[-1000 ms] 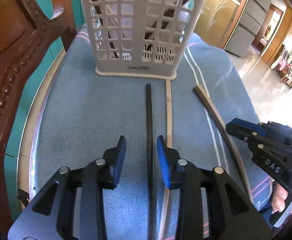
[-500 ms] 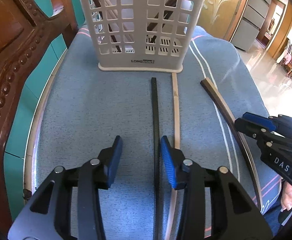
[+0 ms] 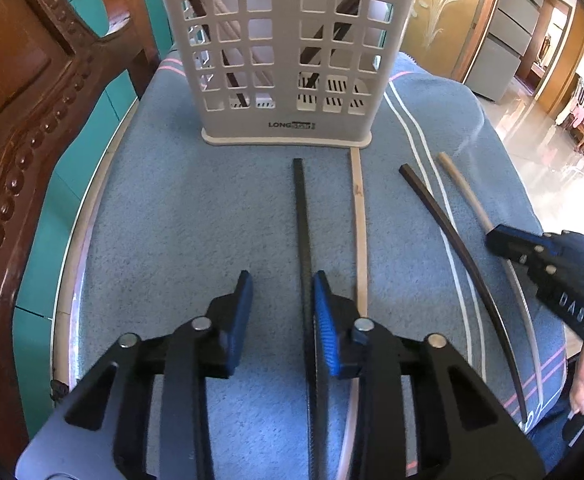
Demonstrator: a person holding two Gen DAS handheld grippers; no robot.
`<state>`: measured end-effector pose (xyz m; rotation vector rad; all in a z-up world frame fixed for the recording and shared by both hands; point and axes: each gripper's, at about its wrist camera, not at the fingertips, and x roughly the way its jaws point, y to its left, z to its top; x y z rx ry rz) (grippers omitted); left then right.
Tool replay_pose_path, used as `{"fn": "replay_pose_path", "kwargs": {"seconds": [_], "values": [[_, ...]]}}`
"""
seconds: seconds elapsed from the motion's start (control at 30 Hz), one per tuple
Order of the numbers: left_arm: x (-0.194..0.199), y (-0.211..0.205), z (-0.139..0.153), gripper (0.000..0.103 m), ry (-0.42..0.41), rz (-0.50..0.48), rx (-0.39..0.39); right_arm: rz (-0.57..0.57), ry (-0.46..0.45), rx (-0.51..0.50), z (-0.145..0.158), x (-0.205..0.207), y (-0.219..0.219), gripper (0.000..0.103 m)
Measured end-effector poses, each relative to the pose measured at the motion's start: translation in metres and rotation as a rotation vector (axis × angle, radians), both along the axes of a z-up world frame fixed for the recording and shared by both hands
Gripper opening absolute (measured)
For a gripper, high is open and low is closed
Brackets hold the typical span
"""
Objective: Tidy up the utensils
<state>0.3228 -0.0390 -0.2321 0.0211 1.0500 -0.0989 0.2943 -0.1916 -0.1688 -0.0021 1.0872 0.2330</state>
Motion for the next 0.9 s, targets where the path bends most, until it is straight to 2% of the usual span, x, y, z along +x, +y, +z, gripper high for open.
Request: {"fn": "replay_pose_path", "kwargs": {"seconds": [0.17, 0.33, 0.57, 0.73, 0.9], "values": [[0.0, -0.001, 0.0, 0.034, -0.003, -0.002, 0.008, 0.008, -0.009, -0.029, -0.002, -0.002, 0.005, 0.008], [0.002, -0.001, -0.001, 0.054, -0.007, 0.015, 0.021, 0.016, -0.035, -0.071, -0.004, -0.002, 0.013, 0.011], [0.012, 0.001, -0.002, 0.06, -0.001, 0.031, 0.018, 0.005, -0.053, -0.067, -0.006, 0.003, 0.015, 0.014], [0.012, 0.001, -0.001, 0.062, 0.002, 0.032, 0.025, 0.017, -0.057, -0.069, -0.005, 0.004, 0.019, 0.023], [0.012, 0.001, -0.002, 0.065, 0.005, 0.034, 0.025, 0.023, -0.06, -0.073, -0.005, 0.003, 0.022, 0.025]]}}
